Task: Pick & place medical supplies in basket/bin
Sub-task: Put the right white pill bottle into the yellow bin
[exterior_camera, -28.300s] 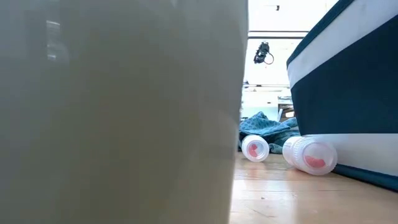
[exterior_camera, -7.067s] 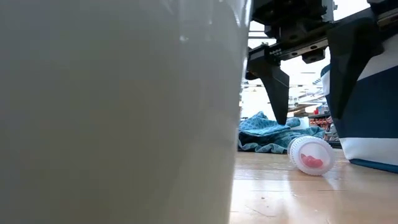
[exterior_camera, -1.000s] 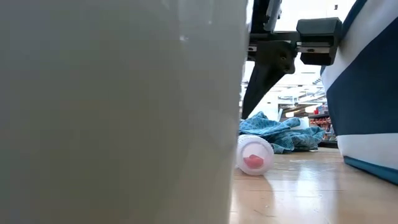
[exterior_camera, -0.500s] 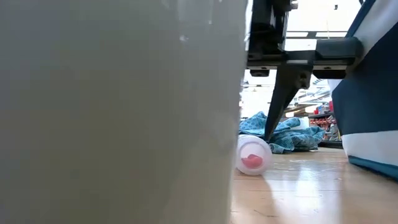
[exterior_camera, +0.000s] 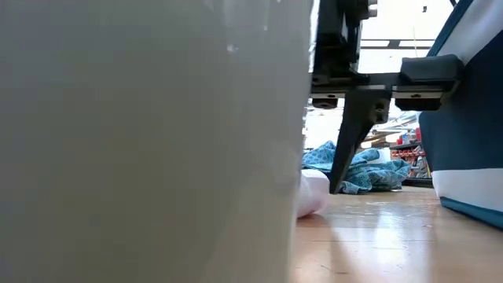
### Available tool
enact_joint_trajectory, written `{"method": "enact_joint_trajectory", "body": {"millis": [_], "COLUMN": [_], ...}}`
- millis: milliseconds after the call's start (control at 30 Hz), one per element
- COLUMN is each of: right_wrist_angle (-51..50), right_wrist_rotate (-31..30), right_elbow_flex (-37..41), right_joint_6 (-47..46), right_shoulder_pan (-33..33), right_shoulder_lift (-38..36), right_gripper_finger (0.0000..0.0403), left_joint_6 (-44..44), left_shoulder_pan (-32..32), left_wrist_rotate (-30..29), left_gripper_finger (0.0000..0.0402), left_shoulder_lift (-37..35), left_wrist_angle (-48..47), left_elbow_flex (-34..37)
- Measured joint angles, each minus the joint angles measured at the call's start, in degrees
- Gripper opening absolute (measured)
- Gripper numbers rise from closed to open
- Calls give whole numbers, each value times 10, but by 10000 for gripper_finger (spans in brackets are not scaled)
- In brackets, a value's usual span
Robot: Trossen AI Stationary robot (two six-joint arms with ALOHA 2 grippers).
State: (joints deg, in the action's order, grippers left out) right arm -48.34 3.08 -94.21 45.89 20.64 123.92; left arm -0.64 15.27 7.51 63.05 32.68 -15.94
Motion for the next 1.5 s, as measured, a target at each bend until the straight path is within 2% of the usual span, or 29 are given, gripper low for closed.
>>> {"method": "enact_joint_trajectory", "body": {"millis": [433,700,900,1033,1333,1500], "right_wrist_angle": [6,-7,-15,-23,-26,-28], "right_wrist_rotate": [2,-45,-45,-45,-33,-26], "right_elbow_flex": [0,-2,-1,-7,-7,-7], "right_joint_6": [-38,-51,-52,-78,-113,-128], "right_shoulder_pan": [0,0,-4,-5,-10,-10], "right_shoulder_lift": [-2,-9,-15,-15,-13,-13], "right_gripper_finger": [113,61,37,64,198,224], "left_joint_6": [-4,-4,-4,-6,-6,-6], "left_shoulder_pan": [0,0,0,0,0,0], "left_wrist_rotate": [0,0,0,0,0,0], "left_gripper_finger": [291,291,291,291,291,291], "left_shoulder_lift": [0,0,0,0,0,0], "left_wrist_angle": [0,0,0,0,1,1], "left_elbow_flex": [0,0,0,0,0,0]}}
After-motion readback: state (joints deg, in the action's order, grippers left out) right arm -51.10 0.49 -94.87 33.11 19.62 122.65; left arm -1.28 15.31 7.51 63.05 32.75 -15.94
